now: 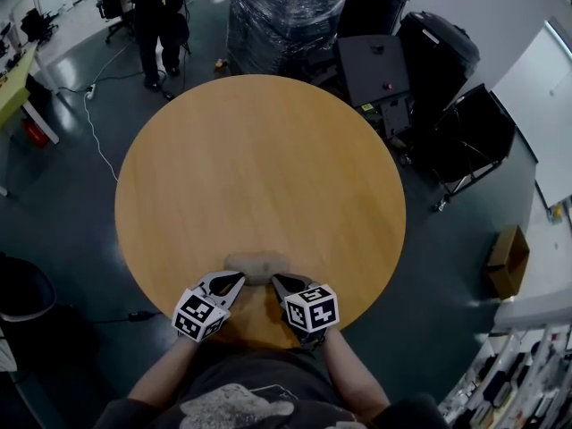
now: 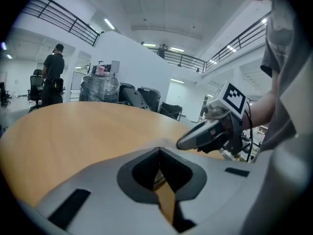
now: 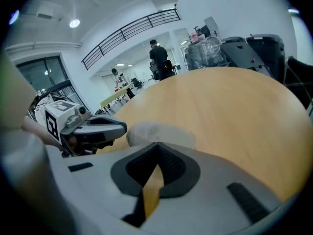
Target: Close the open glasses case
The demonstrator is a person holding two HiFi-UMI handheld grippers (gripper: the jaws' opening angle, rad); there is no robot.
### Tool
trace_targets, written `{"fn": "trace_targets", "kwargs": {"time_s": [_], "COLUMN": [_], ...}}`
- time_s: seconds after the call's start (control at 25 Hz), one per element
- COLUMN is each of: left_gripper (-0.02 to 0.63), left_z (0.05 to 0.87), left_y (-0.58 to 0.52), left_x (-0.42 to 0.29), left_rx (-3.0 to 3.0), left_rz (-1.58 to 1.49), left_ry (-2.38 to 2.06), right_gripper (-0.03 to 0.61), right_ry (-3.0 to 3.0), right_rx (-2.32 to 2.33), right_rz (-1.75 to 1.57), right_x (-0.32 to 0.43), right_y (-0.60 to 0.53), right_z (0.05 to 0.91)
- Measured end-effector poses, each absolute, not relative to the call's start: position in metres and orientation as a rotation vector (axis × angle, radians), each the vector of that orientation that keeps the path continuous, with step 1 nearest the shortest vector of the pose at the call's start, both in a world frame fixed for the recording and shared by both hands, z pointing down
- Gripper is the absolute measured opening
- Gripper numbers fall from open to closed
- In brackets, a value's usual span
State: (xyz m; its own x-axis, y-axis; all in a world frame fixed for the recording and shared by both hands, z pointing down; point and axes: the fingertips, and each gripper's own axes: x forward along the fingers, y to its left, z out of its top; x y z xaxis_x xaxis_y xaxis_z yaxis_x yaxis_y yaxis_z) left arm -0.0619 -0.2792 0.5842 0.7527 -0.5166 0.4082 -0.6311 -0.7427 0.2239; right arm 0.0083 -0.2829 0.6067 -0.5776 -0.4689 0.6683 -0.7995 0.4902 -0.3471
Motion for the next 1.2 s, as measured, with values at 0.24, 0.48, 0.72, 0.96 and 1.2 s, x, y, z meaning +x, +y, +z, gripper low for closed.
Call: {"fn": "trace_targets", "kwargs": {"time_s": [0.24, 0.48, 0.72, 0.96, 1.2], "left_gripper": [0.008, 0.008, 0.008, 0.008, 0.006], "left_z": [0.574, 0.594, 0.599, 0.599, 0.599], "left_y": [-0.278, -0.290, -0.289, -0.289, -0.288], "left_x": [-0.053, -0.066, -0.068, -0.064, -0.065], "left_rx": [2.648, 2.604, 2.564, 2.599, 2.574], "left_rz": [0.327, 0.512, 0.509, 0.555, 0.536], "left_ry": [-0.811, -0.941, -0.948, -0.956, -0.917], "right_gripper": [-0.011, -0.011, -0.011, -0.011, -0.011], "right_ry": [-2.236, -2.229, -2.221, -2.222, -2.217], "right_rx": [1.049, 1.058, 1.071, 1.078, 1.091], "right_rz": [0.891, 0.895, 0.905, 0.926, 0.930], "right_x": [0.008, 0.010, 0.009, 0.011, 0.012], "right_y": [-0.281, -0.282, -0.281, -0.282, -0.281], "right_z": [0.607, 0.610, 0.612, 0.611, 0.612]}}
